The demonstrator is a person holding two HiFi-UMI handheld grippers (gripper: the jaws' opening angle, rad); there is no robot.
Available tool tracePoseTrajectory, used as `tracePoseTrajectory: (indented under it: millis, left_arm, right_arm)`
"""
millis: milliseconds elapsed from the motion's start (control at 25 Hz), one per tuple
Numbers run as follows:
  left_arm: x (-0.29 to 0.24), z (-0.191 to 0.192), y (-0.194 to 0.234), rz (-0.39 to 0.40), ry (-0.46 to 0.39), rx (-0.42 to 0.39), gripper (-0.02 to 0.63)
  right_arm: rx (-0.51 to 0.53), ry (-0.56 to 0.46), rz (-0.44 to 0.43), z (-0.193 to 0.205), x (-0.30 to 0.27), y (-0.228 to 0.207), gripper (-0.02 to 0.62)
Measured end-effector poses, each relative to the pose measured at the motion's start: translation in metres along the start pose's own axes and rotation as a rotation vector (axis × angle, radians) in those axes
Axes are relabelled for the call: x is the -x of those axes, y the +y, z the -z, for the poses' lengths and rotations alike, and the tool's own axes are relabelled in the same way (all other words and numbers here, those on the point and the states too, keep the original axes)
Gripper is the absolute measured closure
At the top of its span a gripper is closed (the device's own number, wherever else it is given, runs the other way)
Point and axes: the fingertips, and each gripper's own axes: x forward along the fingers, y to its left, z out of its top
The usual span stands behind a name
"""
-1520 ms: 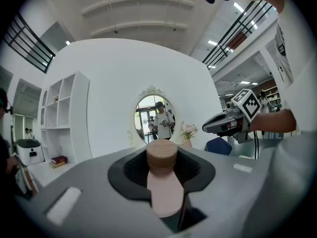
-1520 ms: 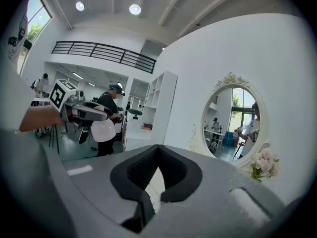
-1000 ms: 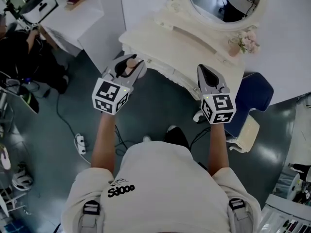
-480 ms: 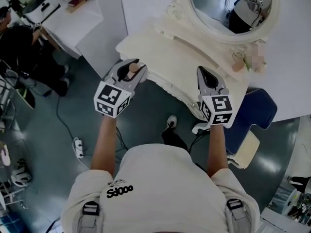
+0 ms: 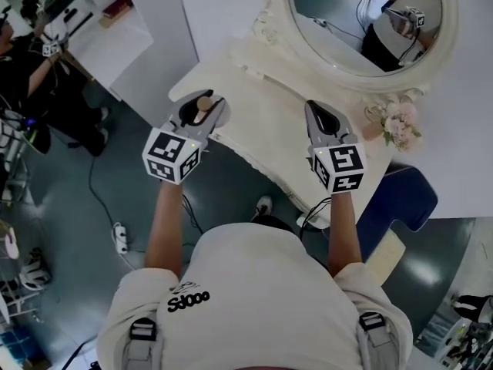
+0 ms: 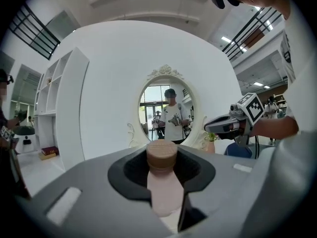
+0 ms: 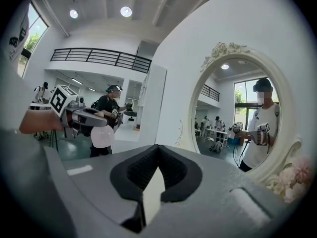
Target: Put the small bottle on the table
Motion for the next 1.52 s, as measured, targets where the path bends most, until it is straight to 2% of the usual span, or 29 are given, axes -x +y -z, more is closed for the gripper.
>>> tracePoseTrajectory:
  millis: [360,720,960,1520]
  left_arm:
    - [-0.056,0.002,0.012,-0.068,0.033,0.036,0.469]
    - [-0.086,0.033,0.043,-0.102,0.094,0.085,0.469]
    - [-0.111,0.065,0.076,-0.082,0.125,0.104,0.469]
    - [-0.185,0.147,0.188,0.007,0.199,0.119,0.469]
  right_arm:
    - [-0.025,0.023,-0.073,0.017,-0.034,-0.049,0.592]
    - [-0.063,0.088,-0.098,0.045,-0.074,-0.062,0.592]
    - [-0.096,0.131,-0.072,0.059,-0.108,-0.065,0.592]
    - [-0.126,0.225,-0.005,0.08,-0.211,-0.045,0.592]
